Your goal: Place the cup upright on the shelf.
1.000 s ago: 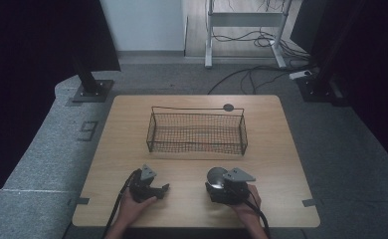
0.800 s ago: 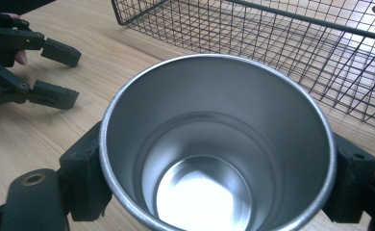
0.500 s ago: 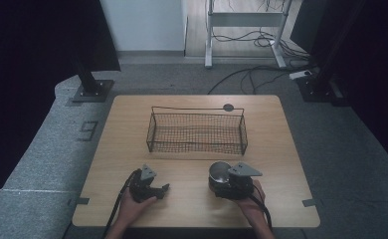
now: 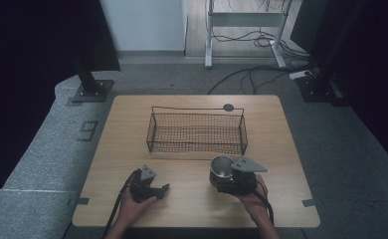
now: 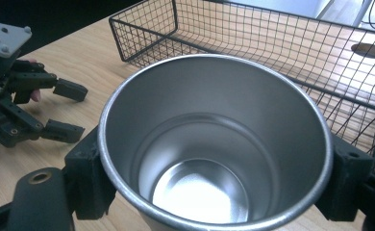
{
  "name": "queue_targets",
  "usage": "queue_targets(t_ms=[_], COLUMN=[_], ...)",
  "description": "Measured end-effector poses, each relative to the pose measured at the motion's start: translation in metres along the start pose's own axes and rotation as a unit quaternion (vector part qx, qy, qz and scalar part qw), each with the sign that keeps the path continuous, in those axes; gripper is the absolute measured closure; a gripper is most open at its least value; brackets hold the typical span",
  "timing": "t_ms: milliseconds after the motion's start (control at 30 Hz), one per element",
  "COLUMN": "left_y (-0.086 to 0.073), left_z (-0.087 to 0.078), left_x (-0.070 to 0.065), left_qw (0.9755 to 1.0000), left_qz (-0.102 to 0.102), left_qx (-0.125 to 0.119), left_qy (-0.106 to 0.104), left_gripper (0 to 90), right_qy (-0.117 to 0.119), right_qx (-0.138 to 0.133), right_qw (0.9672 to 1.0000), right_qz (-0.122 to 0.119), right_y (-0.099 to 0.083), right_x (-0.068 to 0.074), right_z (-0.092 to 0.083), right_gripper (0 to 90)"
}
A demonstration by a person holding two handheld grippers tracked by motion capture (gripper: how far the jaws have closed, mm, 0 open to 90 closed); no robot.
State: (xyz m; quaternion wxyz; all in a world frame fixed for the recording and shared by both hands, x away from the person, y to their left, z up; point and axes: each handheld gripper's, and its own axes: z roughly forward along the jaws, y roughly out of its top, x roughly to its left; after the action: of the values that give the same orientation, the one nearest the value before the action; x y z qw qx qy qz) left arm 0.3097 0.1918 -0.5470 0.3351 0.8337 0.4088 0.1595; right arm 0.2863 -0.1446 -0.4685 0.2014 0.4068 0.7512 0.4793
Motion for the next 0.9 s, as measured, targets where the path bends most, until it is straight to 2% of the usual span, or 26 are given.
queue_targets(t_ms=[900], left_y=[0.0], left_z=[0.0], left_x=[0.0], left_qw=[1.0], left_qz=[0.001], left_qx=[0.0], left_qy=[0.0], left_gripper=[16.6], right_qy=[-0.007], right_qx=[-0.017], right_qw=[0.9998], right_qz=[0.009], right_y=[0.031], right_x=[-0.016], right_z=[-0.001], right_gripper=[18.4])
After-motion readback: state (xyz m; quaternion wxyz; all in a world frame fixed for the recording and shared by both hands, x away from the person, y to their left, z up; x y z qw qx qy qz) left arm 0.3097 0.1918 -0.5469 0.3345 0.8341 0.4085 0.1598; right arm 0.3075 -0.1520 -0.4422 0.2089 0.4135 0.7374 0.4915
